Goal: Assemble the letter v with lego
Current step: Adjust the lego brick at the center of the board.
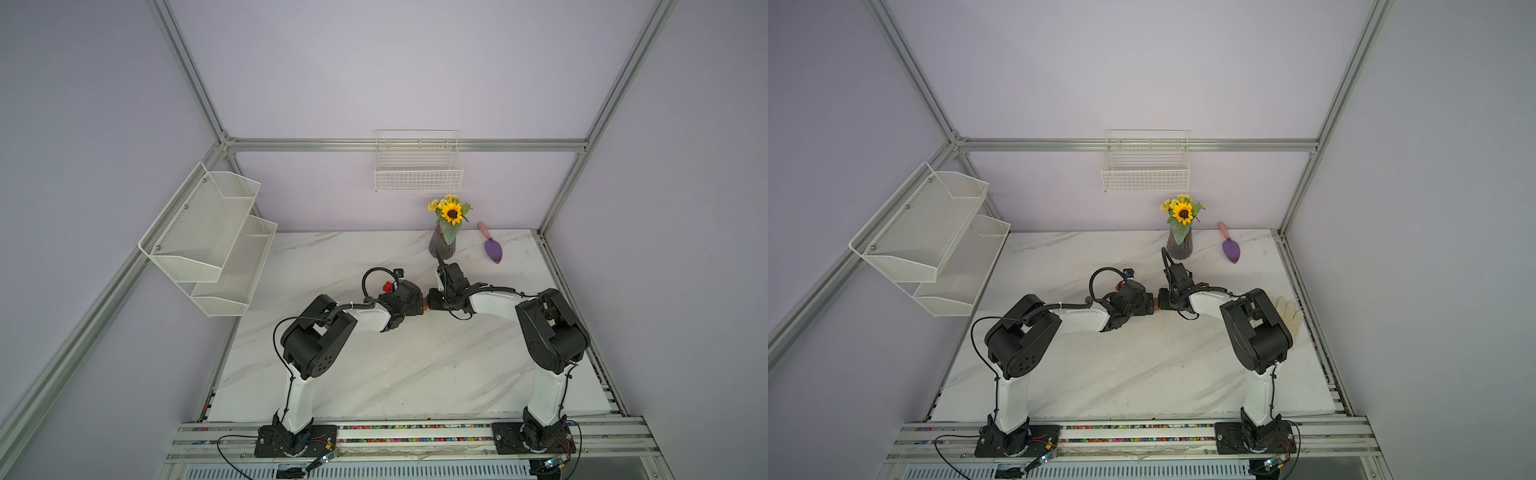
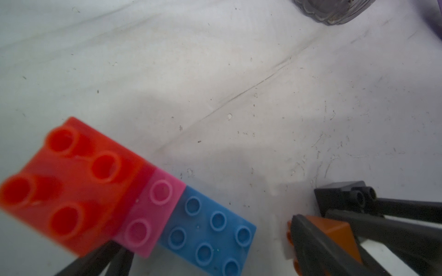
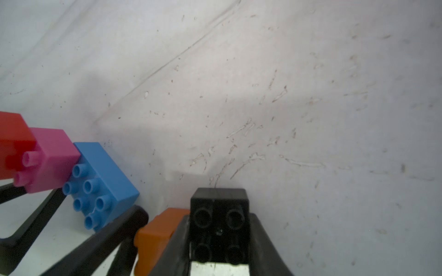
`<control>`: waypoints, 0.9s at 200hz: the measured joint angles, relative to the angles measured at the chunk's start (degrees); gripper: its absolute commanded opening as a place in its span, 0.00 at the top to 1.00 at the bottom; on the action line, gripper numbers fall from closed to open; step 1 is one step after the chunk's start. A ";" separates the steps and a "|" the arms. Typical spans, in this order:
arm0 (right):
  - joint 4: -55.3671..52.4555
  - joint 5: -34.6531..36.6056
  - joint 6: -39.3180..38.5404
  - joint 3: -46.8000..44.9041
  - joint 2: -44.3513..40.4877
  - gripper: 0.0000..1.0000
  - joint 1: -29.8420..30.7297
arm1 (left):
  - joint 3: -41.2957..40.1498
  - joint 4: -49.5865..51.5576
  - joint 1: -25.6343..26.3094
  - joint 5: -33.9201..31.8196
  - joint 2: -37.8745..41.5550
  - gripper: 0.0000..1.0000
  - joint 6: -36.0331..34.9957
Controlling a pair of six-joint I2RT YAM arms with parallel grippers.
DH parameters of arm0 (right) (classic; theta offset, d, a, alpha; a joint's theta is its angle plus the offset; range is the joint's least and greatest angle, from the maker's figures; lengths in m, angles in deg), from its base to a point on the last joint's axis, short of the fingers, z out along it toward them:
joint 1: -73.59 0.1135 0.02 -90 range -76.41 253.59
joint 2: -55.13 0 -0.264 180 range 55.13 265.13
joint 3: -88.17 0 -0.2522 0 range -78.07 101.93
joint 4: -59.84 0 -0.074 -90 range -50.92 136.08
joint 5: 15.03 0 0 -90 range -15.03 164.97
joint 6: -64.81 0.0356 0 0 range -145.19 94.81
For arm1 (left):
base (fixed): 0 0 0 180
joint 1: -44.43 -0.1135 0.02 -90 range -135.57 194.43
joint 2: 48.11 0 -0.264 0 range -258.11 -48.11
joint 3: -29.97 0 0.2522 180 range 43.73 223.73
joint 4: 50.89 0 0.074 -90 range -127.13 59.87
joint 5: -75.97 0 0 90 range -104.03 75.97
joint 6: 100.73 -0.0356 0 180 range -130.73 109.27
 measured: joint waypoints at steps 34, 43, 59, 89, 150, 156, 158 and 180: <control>1.11 1.11 -0.59 -2.58 -1.62 0.71 -0.26 | 0.66 1.18 1.70 -0.90 -0.33 0.00 0.04; 1.66 1.11 -0.70 -3.08 -1.86 0.71 -0.33 | 0.70 1.29 1.97 -1.31 -0.42 0.00 0.04; 2.64 1.11 -0.81 -4.13 -2.36 0.71 -0.39 | 0.87 1.66 2.43 -1.92 -0.48 0.00 0.15; 4.92 0.83 -0.81 -6.58 -3.43 0.71 -0.55 | 0.94 2.58 3.50 -3.37 -0.52 0.00 0.96; 6.73 -0.68 -0.35 -13.05 -8.50 0.71 -0.68 | 1.86 4.83 6.01 -5.35 -0.72 0.00 2.21; 6.58 -0.79 -0.31 -13.51 -9.01 0.71 -0.68 | 2.27 5.35 6.21 -5.57 -0.94 0.00 2.21; 6.51 -0.79 -0.28 -13.62 -9.11 0.71 -0.68 | 2.43 5.55 6.27 -5.62 -1.01 0.00 2.23; 5.35 -0.70 0.04 -15.41 -11.17 0.71 -0.74 | 4.20 7.39 6.93 -6.14 -1.77 0.00 2.60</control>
